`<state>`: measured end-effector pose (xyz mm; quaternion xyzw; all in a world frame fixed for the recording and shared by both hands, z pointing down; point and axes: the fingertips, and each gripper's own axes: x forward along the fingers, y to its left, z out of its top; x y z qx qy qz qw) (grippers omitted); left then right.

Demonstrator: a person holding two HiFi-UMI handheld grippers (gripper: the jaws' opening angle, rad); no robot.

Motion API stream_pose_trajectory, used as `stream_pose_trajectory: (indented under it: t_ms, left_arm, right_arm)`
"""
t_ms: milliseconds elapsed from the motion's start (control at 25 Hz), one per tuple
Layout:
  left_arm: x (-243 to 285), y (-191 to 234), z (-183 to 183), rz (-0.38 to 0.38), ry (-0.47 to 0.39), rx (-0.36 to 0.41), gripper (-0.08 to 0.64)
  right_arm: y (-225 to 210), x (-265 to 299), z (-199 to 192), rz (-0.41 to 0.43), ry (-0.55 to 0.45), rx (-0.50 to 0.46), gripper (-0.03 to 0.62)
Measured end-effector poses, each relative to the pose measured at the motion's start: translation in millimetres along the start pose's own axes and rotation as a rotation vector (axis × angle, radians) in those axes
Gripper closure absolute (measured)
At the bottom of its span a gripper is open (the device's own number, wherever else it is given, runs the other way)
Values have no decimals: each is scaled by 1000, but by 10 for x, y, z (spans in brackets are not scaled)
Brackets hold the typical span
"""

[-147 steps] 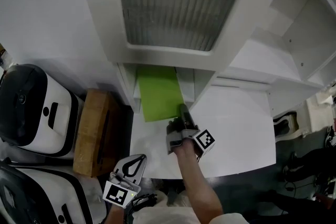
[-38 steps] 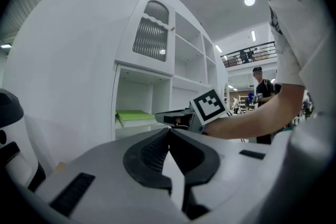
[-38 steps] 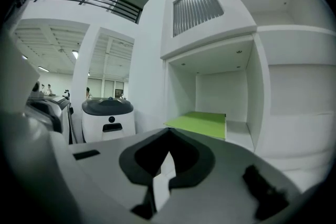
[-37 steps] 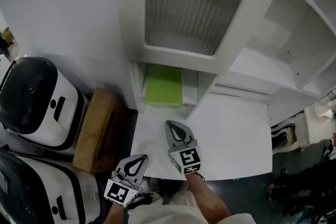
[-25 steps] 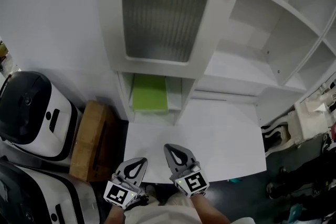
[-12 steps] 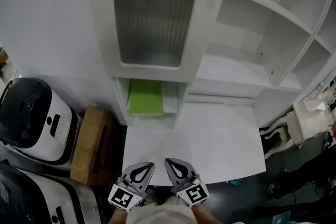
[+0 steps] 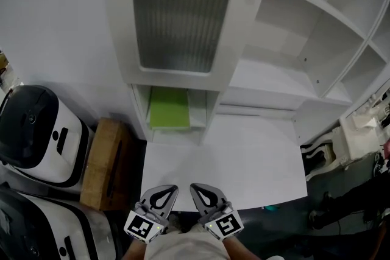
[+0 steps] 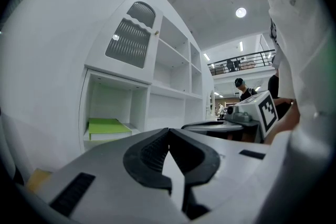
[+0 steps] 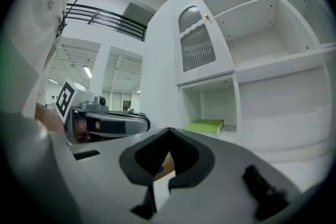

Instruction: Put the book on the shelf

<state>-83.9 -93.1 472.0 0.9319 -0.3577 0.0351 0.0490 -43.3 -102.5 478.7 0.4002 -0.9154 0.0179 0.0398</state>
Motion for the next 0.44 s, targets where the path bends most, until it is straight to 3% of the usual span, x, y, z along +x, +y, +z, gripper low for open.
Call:
stream_pose_trajectory:
  t_ms: [440]
  left_arm:
    - [36,53,-19,-3,-5,-3,551]
  right_arm:
    - [-45,-3,-20,-9,17,-10,581]
